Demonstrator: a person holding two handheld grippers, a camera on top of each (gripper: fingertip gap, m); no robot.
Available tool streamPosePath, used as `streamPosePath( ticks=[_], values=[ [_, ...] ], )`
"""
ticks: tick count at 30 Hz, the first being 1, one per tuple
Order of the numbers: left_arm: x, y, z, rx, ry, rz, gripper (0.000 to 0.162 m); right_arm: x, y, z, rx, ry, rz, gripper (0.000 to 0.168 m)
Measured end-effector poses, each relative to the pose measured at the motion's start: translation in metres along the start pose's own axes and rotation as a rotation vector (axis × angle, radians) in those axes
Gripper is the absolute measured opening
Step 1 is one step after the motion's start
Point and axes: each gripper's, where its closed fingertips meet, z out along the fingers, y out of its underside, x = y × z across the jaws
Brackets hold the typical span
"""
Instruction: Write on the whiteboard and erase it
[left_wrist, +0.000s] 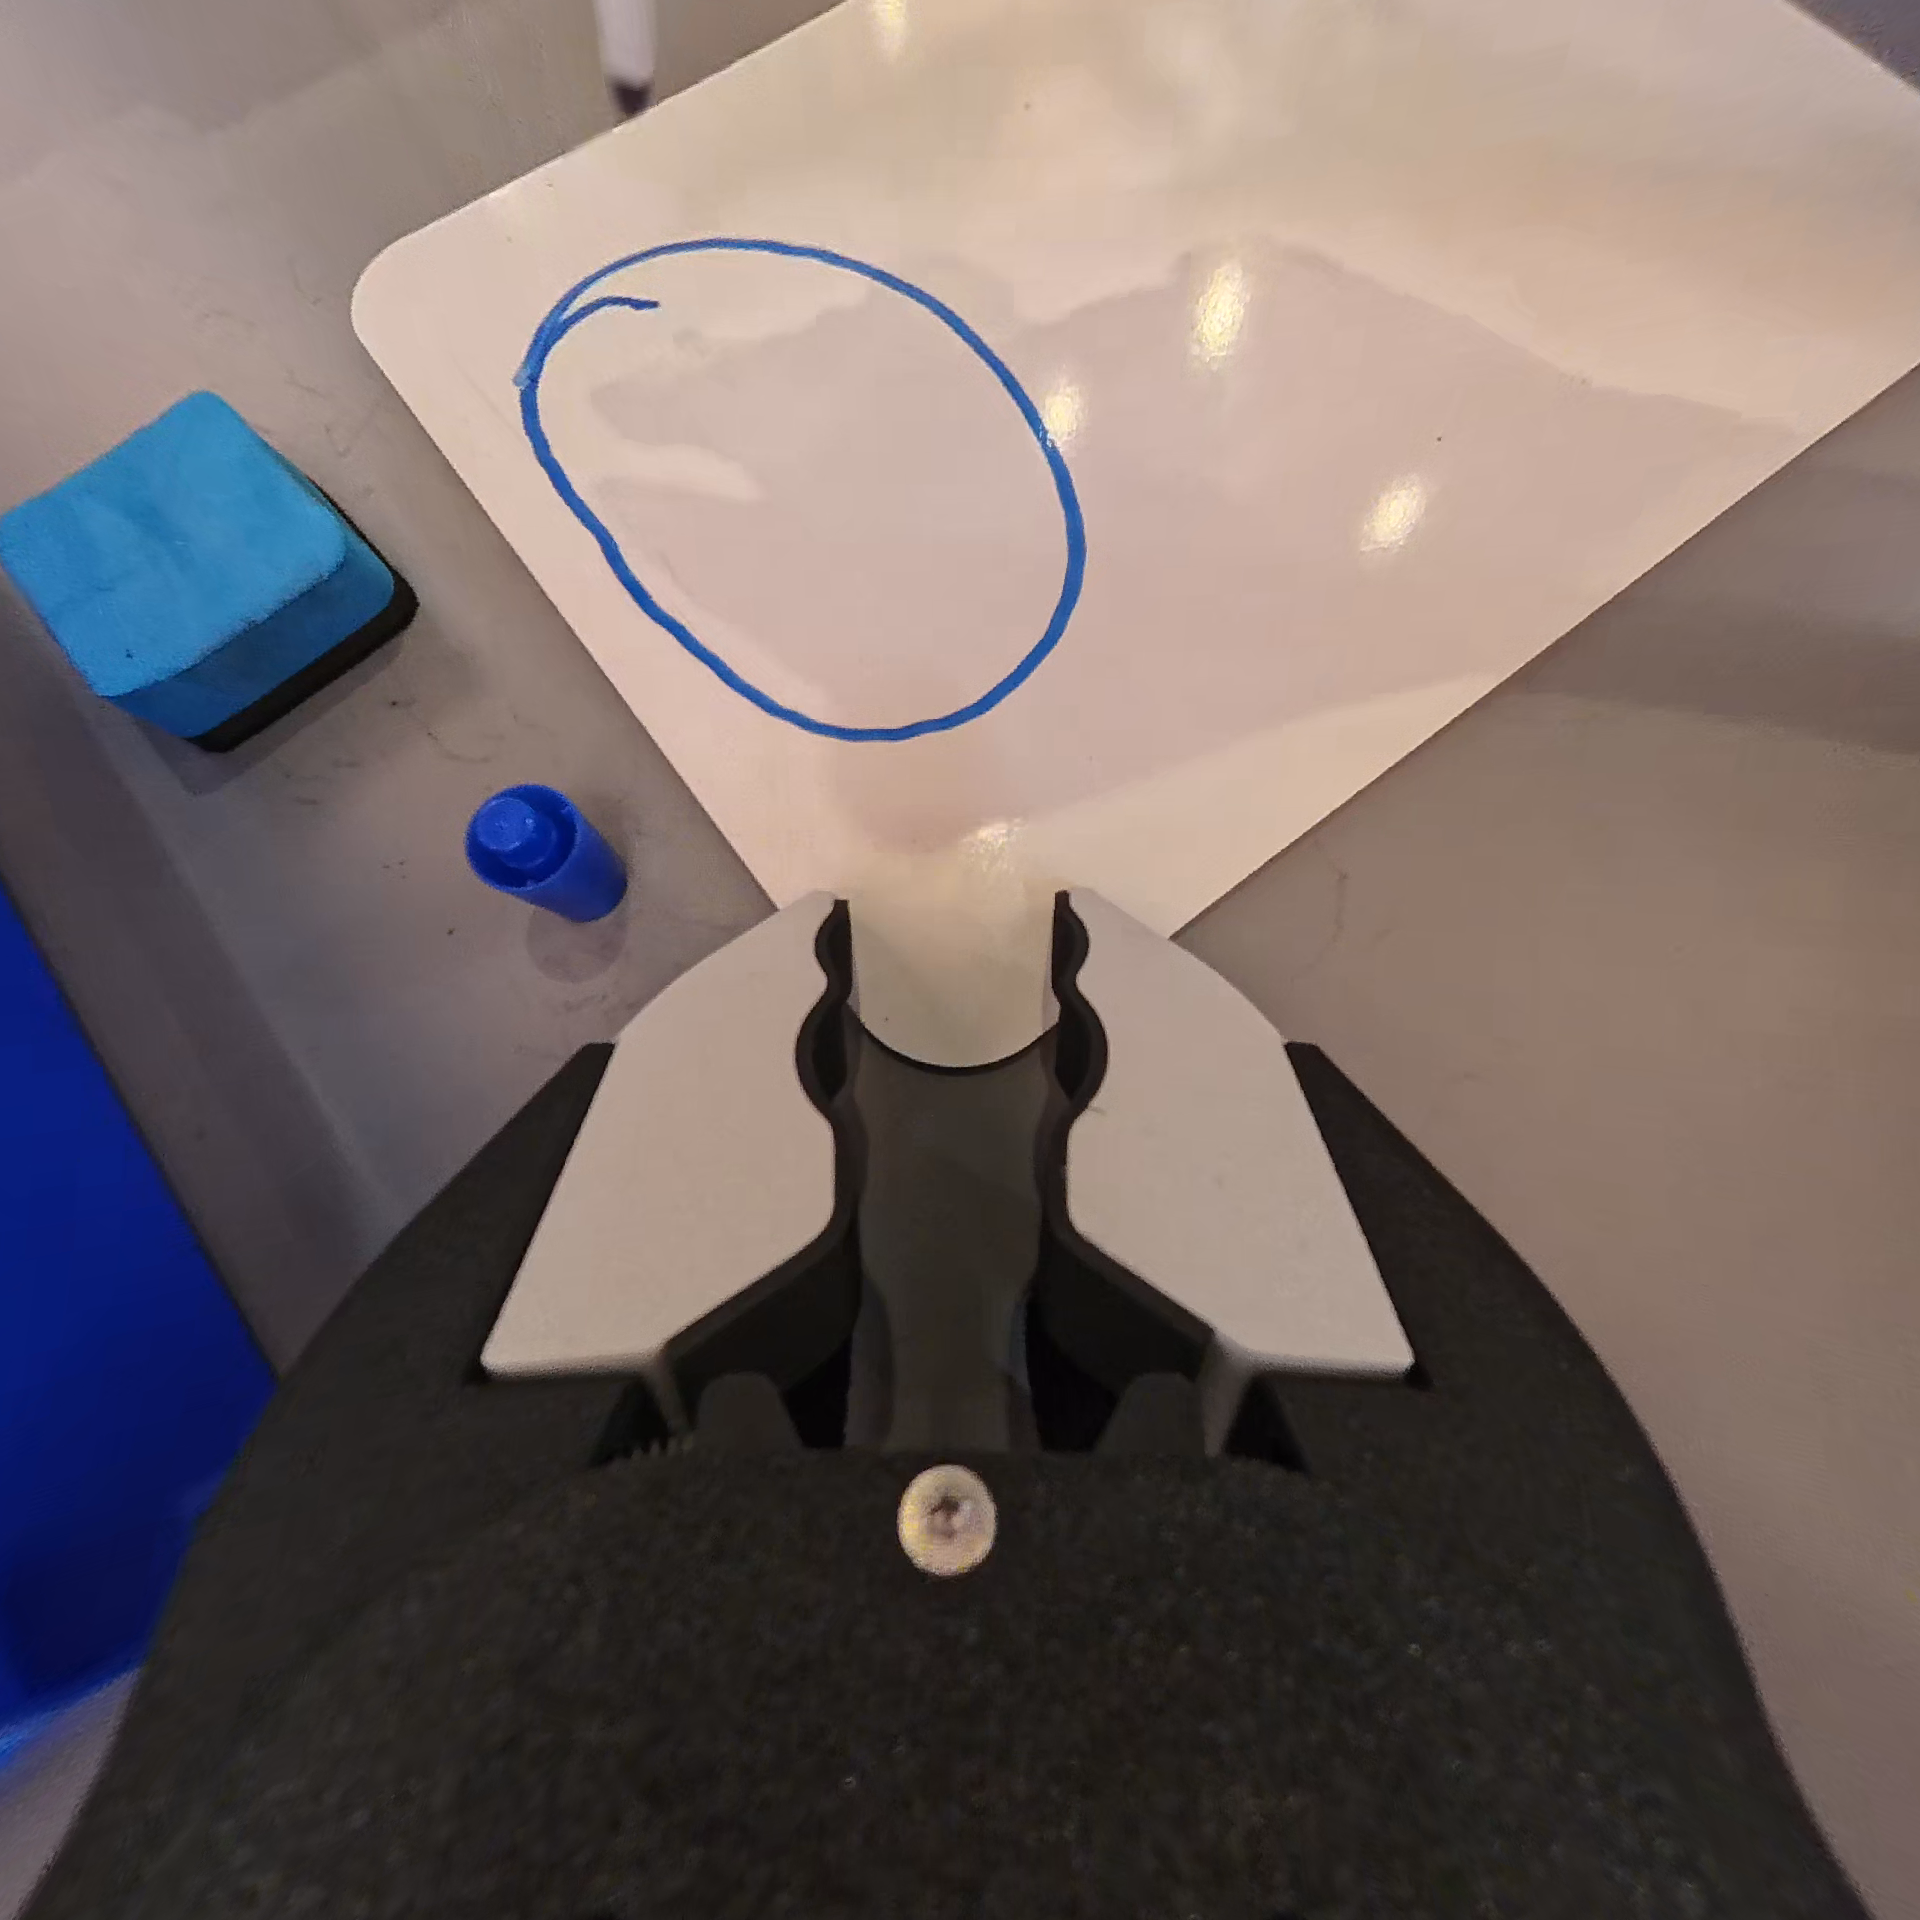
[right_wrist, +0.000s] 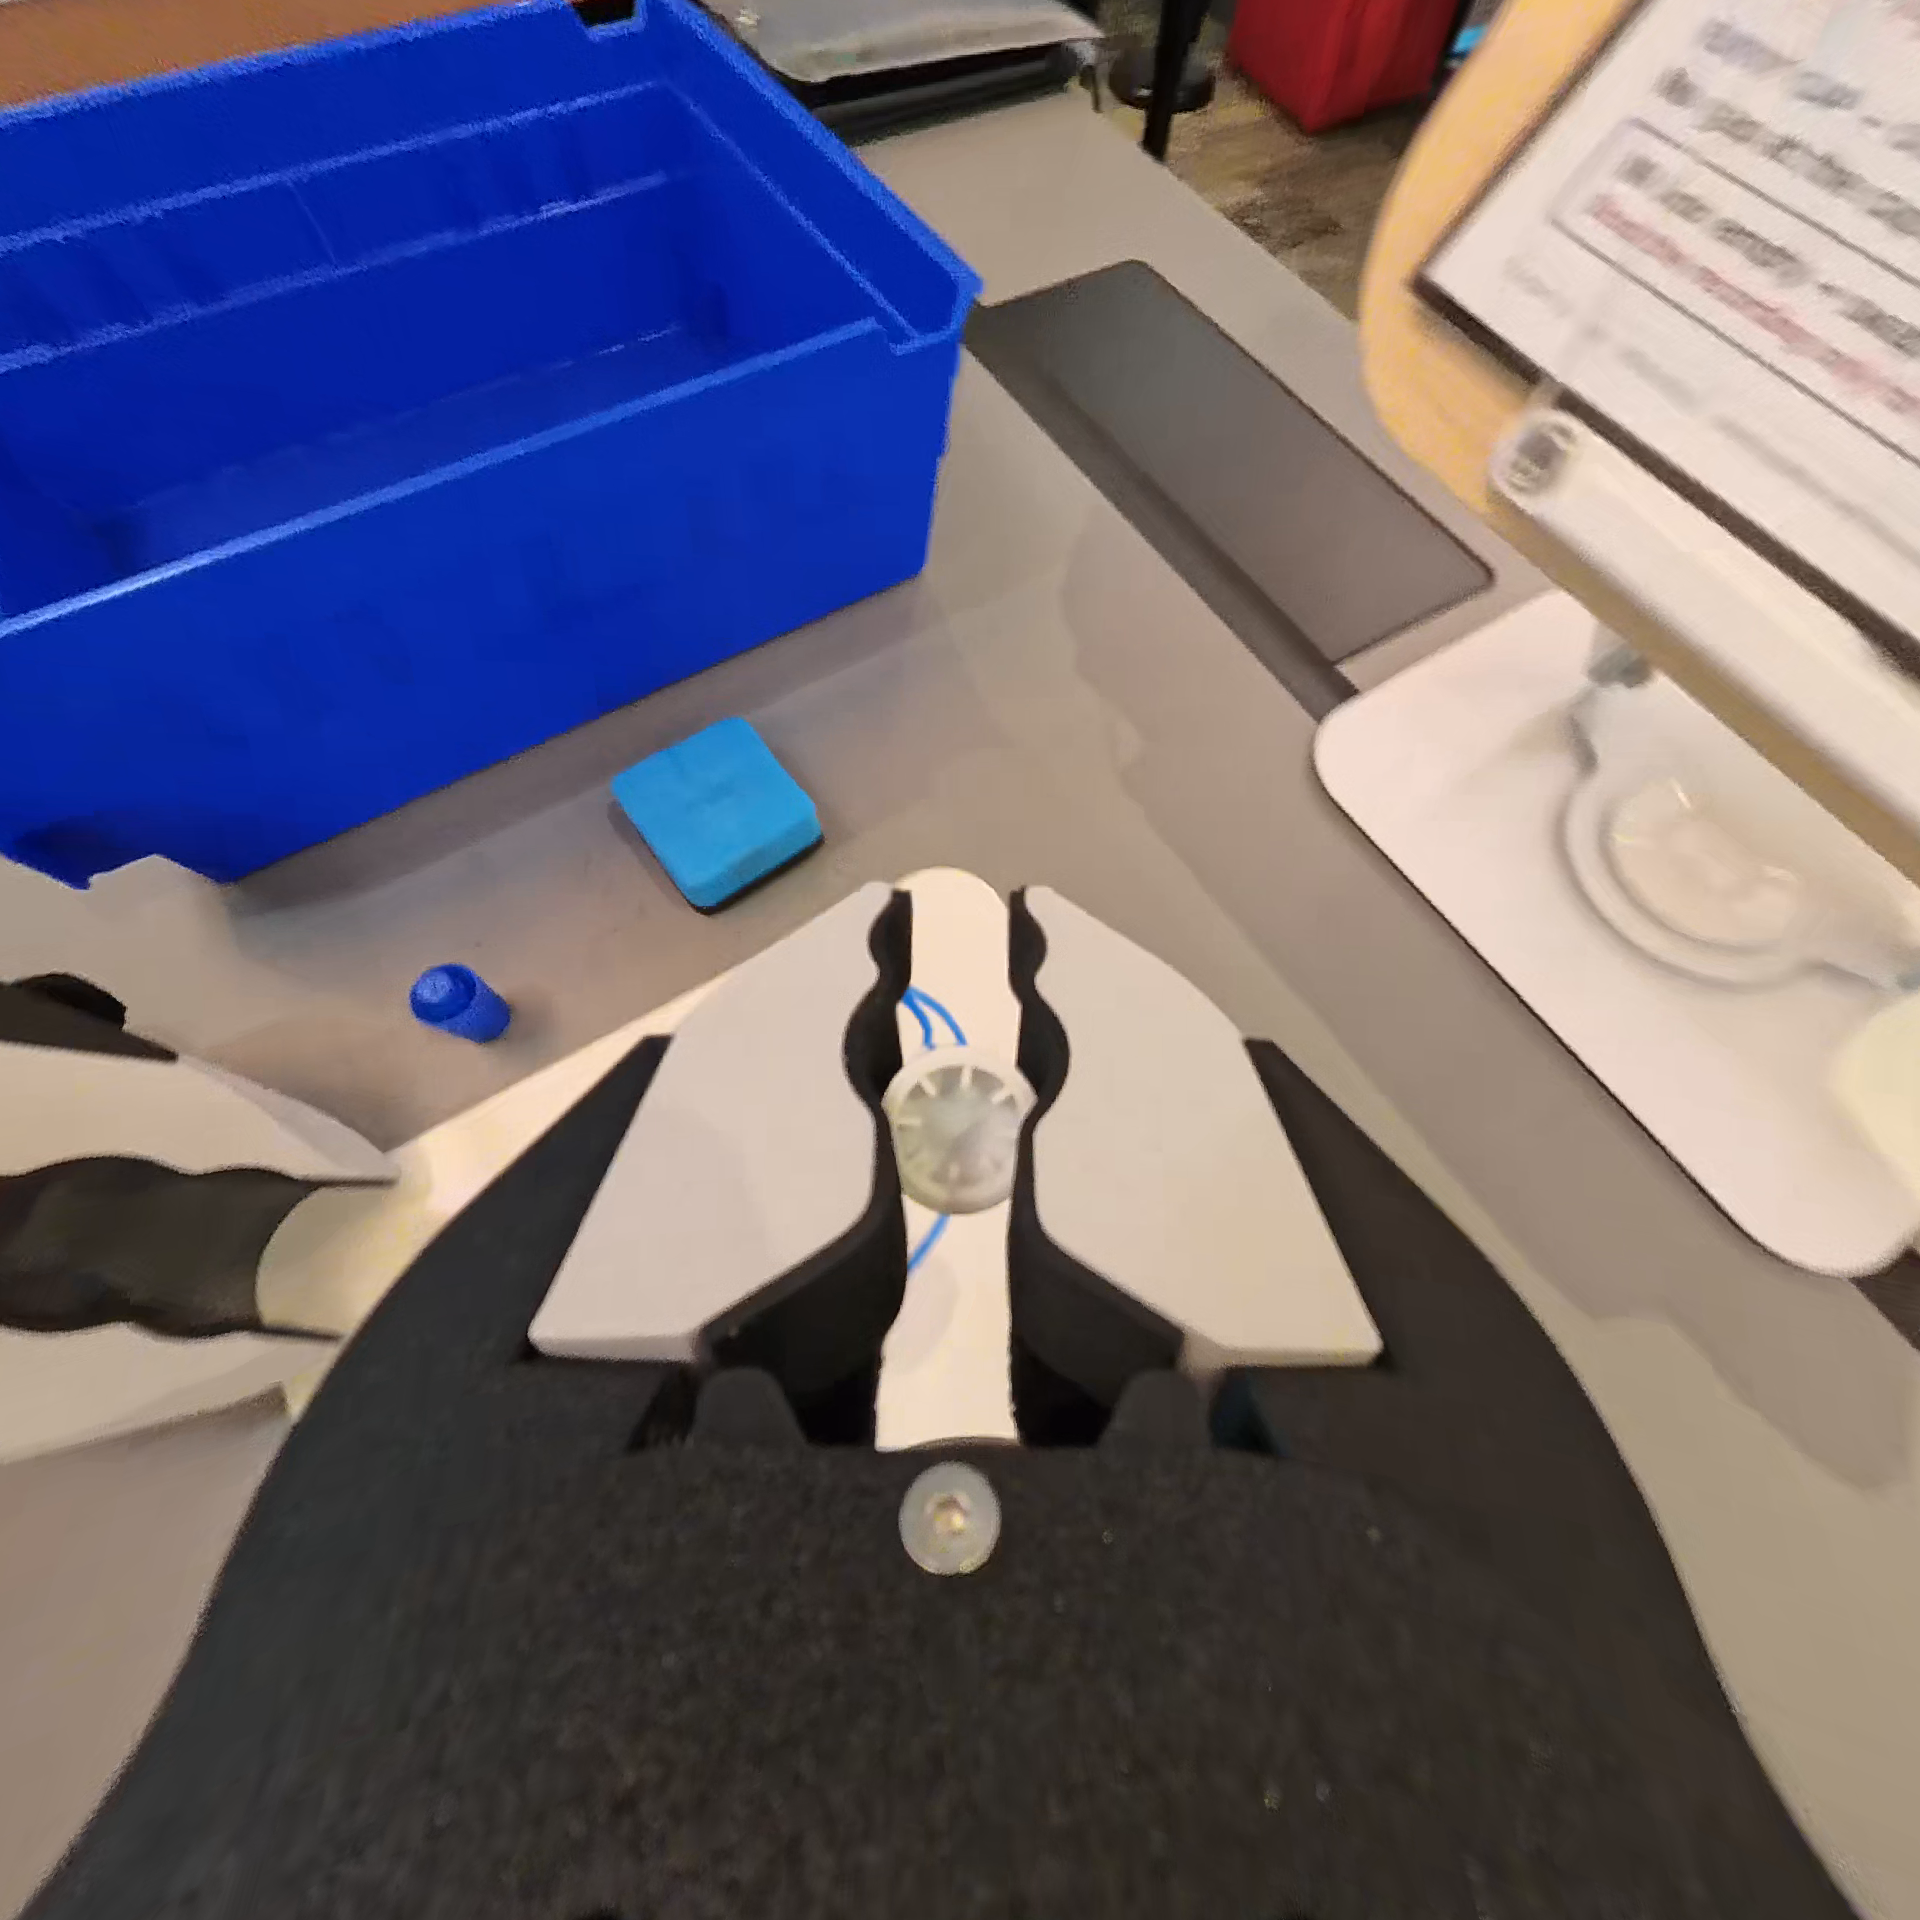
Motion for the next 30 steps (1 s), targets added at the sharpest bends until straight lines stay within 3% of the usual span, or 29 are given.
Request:
streamPosePath(
  ticks=[7,19,30],
  values=[
    [0.0,0.0,0.0,0.0,0.0,0.002,0.037,0.035,0.037,-0.04,-0.015,0.086,0.077,0.018],
    [0.0,0.0,0.0,0.0,0.002,0.002,0.036,0.036,0.046,-0.017,-0.045,0.094,0.073,0.017],
    [0.001,0.0,0.0,0.0,0.004,0.004,0.037,0.032,0.055,-0.02,-0.07,0.101,0.075,0.017]
  ],
)
